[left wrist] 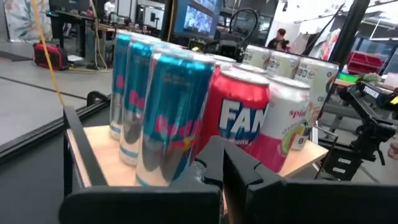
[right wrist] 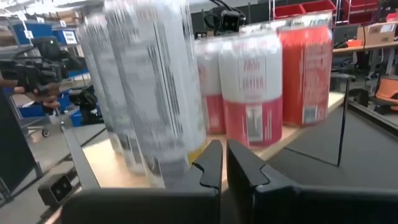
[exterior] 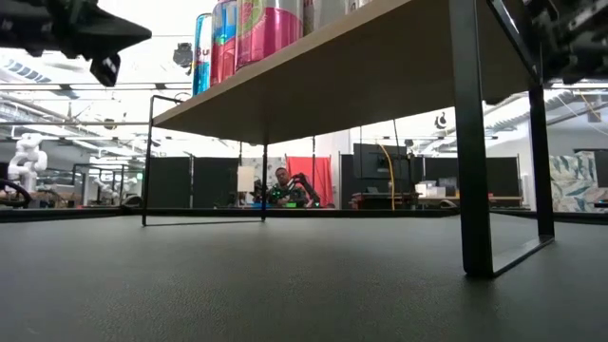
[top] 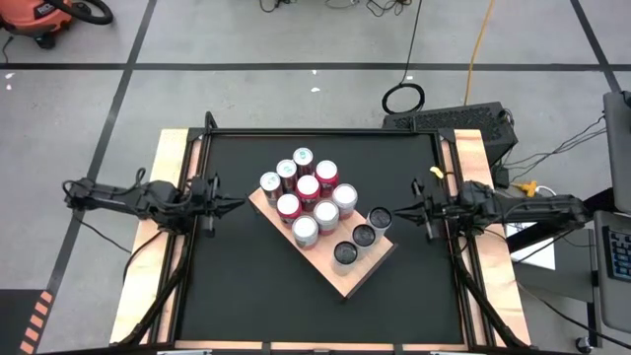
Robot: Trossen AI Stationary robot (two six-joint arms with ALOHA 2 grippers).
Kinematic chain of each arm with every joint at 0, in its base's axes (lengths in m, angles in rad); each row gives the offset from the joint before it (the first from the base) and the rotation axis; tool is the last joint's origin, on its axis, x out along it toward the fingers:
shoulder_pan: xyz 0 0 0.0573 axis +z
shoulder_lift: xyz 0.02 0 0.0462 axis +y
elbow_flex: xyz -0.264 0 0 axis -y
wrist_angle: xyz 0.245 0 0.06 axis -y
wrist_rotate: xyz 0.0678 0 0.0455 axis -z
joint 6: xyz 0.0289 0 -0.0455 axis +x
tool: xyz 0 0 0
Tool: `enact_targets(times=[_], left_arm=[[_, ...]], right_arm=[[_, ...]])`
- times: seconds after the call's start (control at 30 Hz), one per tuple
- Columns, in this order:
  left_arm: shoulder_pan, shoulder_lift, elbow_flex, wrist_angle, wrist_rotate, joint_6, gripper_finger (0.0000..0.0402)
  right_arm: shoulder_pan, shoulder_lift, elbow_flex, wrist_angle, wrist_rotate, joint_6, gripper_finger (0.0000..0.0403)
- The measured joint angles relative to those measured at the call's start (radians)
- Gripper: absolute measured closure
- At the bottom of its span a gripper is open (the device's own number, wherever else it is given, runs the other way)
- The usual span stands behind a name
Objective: Place canned beverage on shelf
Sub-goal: Return to Home Position
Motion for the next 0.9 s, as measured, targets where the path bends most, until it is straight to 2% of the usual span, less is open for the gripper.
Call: enact_targets(times=[0.47, 0.9], left_arm=[[0.000, -0.238, -0.157, -0.012, 0.025, 0.001, 0.0402], [0.000, -0.252, -0.242, 0.046, 0.118, 0.015, 0.0402]], right_arm=[[0.000, -0.001, -0.099, 0.048, -0.002, -0.027, 0.0403], [0.000, -0.001, -0.126, 0.062, -0.055, -0.037, 0.0403]])
